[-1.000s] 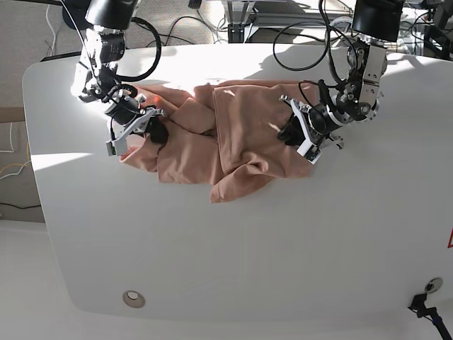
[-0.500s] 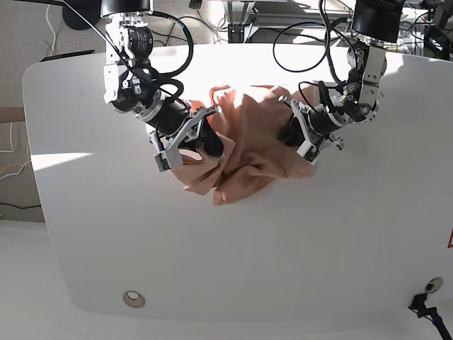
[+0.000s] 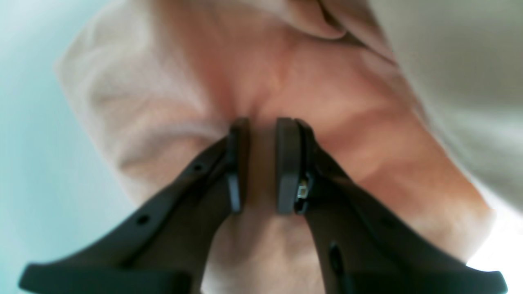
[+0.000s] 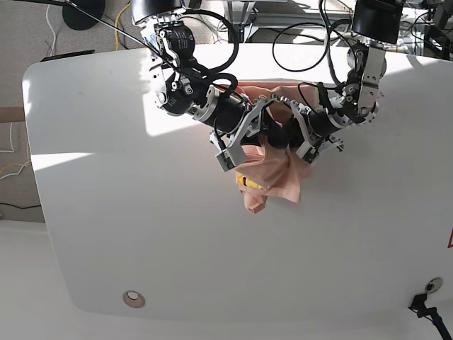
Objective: Fold the T-shirt properly
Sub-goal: 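Lift the bundle with both grippers and bring them together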
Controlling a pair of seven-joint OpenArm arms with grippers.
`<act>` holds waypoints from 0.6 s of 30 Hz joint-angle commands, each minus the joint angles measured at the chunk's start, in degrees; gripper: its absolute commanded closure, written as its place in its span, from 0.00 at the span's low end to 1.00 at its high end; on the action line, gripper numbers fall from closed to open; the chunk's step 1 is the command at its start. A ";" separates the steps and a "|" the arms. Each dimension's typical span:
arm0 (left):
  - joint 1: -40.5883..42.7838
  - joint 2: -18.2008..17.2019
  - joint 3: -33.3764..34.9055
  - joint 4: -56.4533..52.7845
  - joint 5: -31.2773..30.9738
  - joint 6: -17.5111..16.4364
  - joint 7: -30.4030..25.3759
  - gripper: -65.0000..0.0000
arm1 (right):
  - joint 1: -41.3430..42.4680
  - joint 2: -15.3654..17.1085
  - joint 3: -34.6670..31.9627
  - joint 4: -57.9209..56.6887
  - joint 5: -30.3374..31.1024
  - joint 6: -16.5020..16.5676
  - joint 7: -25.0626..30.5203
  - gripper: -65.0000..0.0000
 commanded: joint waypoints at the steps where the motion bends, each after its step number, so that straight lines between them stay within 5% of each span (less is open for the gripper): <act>1: -0.08 -0.69 -0.33 3.58 0.98 0.38 1.17 0.85 | 0.84 -0.42 -0.23 1.02 1.31 0.70 1.50 1.00; 5: 1.41 -1.21 -0.85 9.47 0.98 0.38 1.43 0.78 | 0.93 -0.42 -0.23 1.02 1.22 0.70 1.50 1.00; 9: 3.17 -2.36 -4.72 16.15 0.89 0.38 4.95 0.31 | 0.93 -0.33 -0.23 1.02 1.22 0.70 1.50 1.00; 18: 5.46 -2.62 -17.56 22.56 0.80 0.30 7.50 0.33 | 4.00 -0.42 -4.10 1.02 1.22 0.62 1.42 1.00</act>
